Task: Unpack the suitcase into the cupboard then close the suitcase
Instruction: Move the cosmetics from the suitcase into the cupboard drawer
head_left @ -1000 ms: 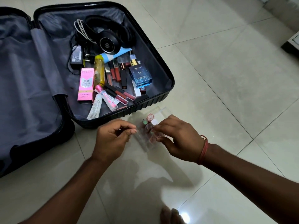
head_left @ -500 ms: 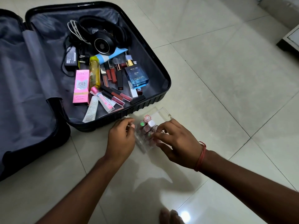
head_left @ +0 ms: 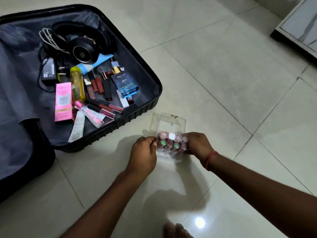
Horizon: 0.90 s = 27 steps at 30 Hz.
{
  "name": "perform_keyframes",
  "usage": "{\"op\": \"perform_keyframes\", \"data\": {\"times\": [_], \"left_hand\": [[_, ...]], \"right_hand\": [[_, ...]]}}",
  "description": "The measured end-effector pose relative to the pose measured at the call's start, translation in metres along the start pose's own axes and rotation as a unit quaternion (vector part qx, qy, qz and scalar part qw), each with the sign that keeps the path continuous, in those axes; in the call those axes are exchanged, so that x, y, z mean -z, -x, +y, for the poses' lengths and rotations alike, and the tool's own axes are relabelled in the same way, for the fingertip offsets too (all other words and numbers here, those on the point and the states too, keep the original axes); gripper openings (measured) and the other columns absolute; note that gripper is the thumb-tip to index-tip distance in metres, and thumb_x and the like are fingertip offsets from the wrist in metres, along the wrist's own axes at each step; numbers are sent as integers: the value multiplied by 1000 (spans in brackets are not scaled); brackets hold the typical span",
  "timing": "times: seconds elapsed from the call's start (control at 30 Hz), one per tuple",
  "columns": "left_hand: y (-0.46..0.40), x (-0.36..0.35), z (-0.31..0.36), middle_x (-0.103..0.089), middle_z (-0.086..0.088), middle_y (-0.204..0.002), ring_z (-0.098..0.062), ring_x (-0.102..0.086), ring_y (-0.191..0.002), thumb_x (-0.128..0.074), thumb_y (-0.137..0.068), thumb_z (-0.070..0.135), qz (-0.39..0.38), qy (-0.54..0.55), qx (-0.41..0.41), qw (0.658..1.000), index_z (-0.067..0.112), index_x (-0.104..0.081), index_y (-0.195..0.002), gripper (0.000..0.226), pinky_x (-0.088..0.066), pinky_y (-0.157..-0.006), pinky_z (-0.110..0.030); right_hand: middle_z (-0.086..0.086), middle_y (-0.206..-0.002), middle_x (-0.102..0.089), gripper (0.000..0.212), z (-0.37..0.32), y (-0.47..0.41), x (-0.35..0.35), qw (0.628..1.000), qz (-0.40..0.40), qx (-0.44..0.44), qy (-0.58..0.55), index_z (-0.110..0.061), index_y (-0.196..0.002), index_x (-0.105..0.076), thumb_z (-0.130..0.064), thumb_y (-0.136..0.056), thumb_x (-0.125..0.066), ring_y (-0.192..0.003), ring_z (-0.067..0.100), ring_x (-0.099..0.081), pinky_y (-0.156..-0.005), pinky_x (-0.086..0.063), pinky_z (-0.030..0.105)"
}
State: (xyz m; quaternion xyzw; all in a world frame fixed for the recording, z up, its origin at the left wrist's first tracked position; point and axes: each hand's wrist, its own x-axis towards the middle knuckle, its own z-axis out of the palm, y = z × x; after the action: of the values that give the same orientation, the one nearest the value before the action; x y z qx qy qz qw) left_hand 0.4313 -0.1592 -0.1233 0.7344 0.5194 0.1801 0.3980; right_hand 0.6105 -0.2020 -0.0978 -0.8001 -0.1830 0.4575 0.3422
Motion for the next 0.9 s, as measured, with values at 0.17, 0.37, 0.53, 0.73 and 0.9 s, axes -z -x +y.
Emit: {"op": "perform_keyframes", "data": {"times": [0.17,0.37,0.53,0.73,0.9], "left_hand": [[-7,-4,18,-67,-12,-112,-28,-60,-103,-48,-97,14,-26,44,48,998,7,-67,-113,26,-43,-88,-30],[-27,9,52,-65,-14,-111,-31,-57,-109,-26,-105,36,-102,112,137,979,9,-63,-96,46,-41,-91,-34],[-34,8,52,-57,-4,-134,-22,-51,-124,-25,-102,50,-76,198,158,964,21,-57,-130,51,-35,-102,-28],[-33,7,42,-68,-3,-111,-19,-65,-106,-33,-89,68,-69,355,143,921,41,-61,-94,39,-51,-85,-38],[-27,4,40,-70,-5,-96,-19,-68,-90,-54,-84,59,-54,384,140,911,16,-58,-96,44,-53,-82,-42]], "right_hand": [[10,-63,-61,17,-5,-4,13,999,26,-29,-19,-7,-76,-71,-5,-84,-57,-62,25,-55,-68,-47,39],[15,-78,-58,20,-8,-3,18,996,10,-49,-70,-1,-96,-68,-9,-90,-52,-63,25,-53,-61,-41,30],[8,-95,-70,36,-10,-3,28,993,-5,-18,-119,-4,-102,-68,-37,-95,-56,-78,25,-68,-73,-55,39],[9,-106,-72,55,-11,1,38,982,-41,23,-184,-10,-105,-67,-58,-80,-57,-92,26,-69,-90,-52,48],[10,-101,-69,40,-7,5,45,972,-71,76,-211,-12,-105,-65,-32,-72,-76,-96,30,-65,-98,-46,59]]}}
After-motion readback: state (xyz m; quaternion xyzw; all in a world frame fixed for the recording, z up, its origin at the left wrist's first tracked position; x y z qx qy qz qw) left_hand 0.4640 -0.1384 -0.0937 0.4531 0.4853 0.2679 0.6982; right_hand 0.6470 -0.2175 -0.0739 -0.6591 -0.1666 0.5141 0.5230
